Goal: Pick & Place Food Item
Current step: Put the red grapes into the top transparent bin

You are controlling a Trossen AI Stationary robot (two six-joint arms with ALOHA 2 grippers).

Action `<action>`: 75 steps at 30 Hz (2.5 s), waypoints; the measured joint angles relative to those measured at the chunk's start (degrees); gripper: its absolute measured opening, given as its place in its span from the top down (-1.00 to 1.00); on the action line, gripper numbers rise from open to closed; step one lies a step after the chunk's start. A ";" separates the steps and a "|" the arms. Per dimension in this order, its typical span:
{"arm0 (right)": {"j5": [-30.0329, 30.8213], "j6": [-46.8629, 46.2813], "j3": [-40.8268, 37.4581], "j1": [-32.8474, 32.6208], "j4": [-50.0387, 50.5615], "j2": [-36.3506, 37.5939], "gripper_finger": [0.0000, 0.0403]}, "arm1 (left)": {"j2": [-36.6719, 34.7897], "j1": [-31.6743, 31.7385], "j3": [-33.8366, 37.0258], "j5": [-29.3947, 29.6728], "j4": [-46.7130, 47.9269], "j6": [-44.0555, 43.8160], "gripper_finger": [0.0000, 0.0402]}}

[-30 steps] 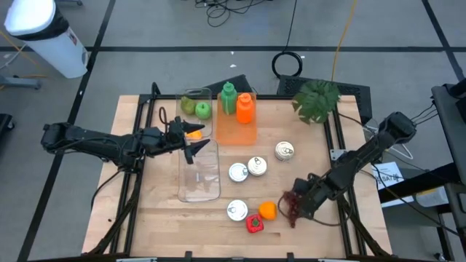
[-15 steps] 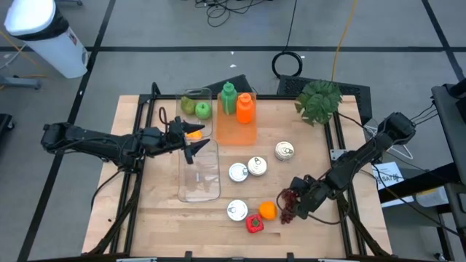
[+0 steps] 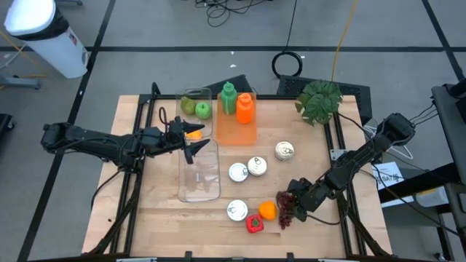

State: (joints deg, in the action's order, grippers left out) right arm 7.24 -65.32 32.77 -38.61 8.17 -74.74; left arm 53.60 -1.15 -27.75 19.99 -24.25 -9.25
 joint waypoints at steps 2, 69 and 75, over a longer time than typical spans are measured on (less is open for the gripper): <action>-0.49 0.92 0.00 0.00 -1.89 0.01 0.48 | 0.00 0.00 0.00 0.00 0.00 0.06 -0.55; 27.29 93.24 0.28 15.92 -61.25 8.26 1.00 | 32.70 -8.29 -20.90 -15.83 -16.21 5.85 -0.45; 27.22 93.46 0.26 17.87 -63.31 7.09 1.00 | 32.68 -8.28 -21.55 -15.49 -16.40 4.07 -0.41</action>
State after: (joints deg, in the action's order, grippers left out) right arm 34.46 28.14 33.04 -20.74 -55.14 -67.65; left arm 86.28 -9.43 -49.30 4.50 -40.65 -5.18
